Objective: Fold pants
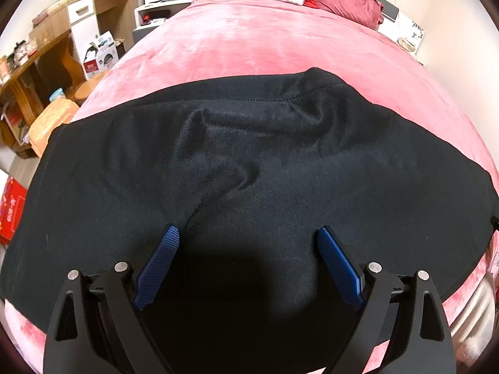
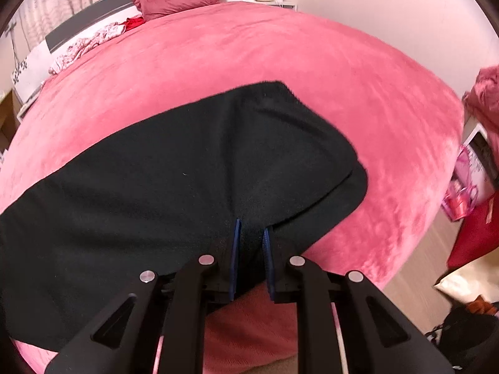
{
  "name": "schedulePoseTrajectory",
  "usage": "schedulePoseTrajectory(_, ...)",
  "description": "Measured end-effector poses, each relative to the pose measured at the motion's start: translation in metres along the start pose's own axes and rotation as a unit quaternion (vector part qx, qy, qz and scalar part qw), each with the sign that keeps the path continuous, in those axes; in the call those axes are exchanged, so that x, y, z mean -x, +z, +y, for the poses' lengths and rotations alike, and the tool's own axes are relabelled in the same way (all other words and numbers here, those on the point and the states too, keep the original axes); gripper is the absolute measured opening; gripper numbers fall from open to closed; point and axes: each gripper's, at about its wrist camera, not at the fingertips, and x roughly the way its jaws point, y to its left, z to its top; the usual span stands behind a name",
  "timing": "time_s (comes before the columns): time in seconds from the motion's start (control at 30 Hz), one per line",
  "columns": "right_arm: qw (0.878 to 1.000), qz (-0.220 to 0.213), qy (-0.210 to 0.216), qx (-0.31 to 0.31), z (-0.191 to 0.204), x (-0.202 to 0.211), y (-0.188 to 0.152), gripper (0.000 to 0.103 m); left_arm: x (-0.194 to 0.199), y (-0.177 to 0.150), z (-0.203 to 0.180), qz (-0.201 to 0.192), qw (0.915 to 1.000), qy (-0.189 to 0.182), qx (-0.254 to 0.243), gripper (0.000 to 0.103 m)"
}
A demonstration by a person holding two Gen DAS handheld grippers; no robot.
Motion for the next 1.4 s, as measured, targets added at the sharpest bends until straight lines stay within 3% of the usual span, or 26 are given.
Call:
schedulePoseTrajectory(0.07,1.0,-0.008,0.019,-0.011,-0.004,0.003,0.002,0.016,0.0,0.0,0.0,0.001,1.0,-0.002,0.0,0.089)
schedulePoseTrajectory(0.13,0.999,-0.009,0.029,-0.017,-0.008,0.006,0.004,0.031,0.0,-0.002,0.0,0.0,1.0,-0.003,-0.001,0.089)
schedulePoseTrajectory(0.2,0.999,-0.009,0.034,-0.024,-0.012,0.007,0.004,0.038,0.0,-0.002,0.0,-0.001,1.0,-0.002,-0.002,0.089)
schedulePoseTrajectory(0.27,0.994,-0.012,0.081,-0.072,-0.028,0.006,0.008,0.041,0.0,-0.002,-0.001,-0.001,1.0,0.0,-0.003,0.089)
schedulePoseTrajectory(0.33,0.981,-0.014,0.132,-0.141,-0.052,-0.001,0.014,0.041,0.002,-0.002,-0.002,-0.002,1.0,0.0,-0.003,0.089)
schedulePoseTrajectory(0.37,0.976,-0.01,0.142,-0.164,-0.059,-0.005,0.015,0.04,0.002,-0.002,-0.003,-0.003,1.0,-0.001,-0.005,0.089)
schedulePoseTrajectory(0.43,0.966,0.0,0.158,-0.202,-0.073,-0.015,0.021,0.012,0.002,-0.003,-0.006,-0.003,0.9999,0.001,-0.013,0.089)
schedulePoseTrajectory(0.5,0.962,0.006,0.169,-0.213,-0.077,-0.014,0.029,0.009,0.002,-0.004,-0.008,-0.002,0.9998,0.004,-0.02,0.089)
schedulePoseTrajectory(0.63,0.983,-0.043,0.103,-0.144,-0.062,0.028,0.036,0.007,0.005,-0.007,-0.007,0.003,0.9997,-0.004,-0.022,0.089)
schedulePoseTrajectory(0.77,0.98,-0.015,0.067,-0.189,-0.076,0.019,0.021,0.007,0.007,-0.011,-0.01,0.003,0.9995,-0.008,-0.031,0.089)
schedulePoseTrajectory(0.83,0.976,0.02,0.071,-0.203,-0.077,0.0,0.01,0.012,0.007,-0.013,-0.011,0.003,0.9993,-0.006,-0.037,0.089)
schedulePoseTrajectory(0.87,0.974,0.017,0.075,-0.213,-0.077,-0.001,0.007,0.012,0.007,-0.013,-0.011,0.003,0.9993,-0.007,-0.037,0.089)
schedulePoseTrajectory(0.9,0.973,0.009,0.074,-0.217,-0.075,0.003,0.007,0.028,0.008,-0.013,-0.011,0.003,0.9993,-0.009,-0.036,0.089)
schedulePoseTrajectory(0.93,0.975,0.0,0.066,-0.213,-0.071,0.01,0.008,0.055,0.008,-0.013,-0.01,0.003,0.9993,-0.012,-0.035,0.089)
schedulePoseTrajectory(1.0,0.982,-0.059,0.001,-0.18,-0.055,0.04,0.01,0.061,0.01,-0.014,-0.009,0.004,0.9993,-0.016,-0.033,0.089)
schedulePoseTrajectory(1.07,0.987,-0.1,-0.019,-0.127,-0.028,0.061,0.013,0.061,0.013,-0.013,-0.009,0.001,0.9994,-0.02,-0.03,0.089)
schedulePoseTrajectory(1.13,0.99,-0.119,0.02,-0.067,0.006,0.073,0.013,0.055,0.018,-0.009,-0.011,-0.007,0.9989,-0.039,-0.026,0.089)
schedulePoseTrajectory(1.17,0.991,-0.12,0.058,-0.022,0.031,0.077,0.011,0.052,0.02,-0.007,-0.013,-0.012,0.9984,-0.049,-0.027,0.089)
schedulePoseTrajectory(1.2,0.989,-0.115,0.087,0.01,0.051,0.077,0.009,0.041,0.022,-0.004,-0.016,-0.018,0.9978,-0.056,-0.03,0.089)
schedulePoseTrajectory(1.23,0.985,-0.1,0.131,0.052,0.081,0.075,0.006,0.034,0.024,-0.001,-0.019,-0.023,0.9973,-0.06,-0.035,0.089)
schedulePoseTrajectory(1.3,0.973,-0.067,0.2,0.091,0.122,0.067,0.001,0.033,0.023,0.007,-0.025,-0.032,0.9965,-0.059,-0.05,0.089)
schedulePoseTrajectory(1.4,0.943,-0.003,0.301,0.144,0.196,0.051,-0.009,0.034,0.018,0.016,-0.024,-0.04,0.997,-0.048,-0.046,0.089)
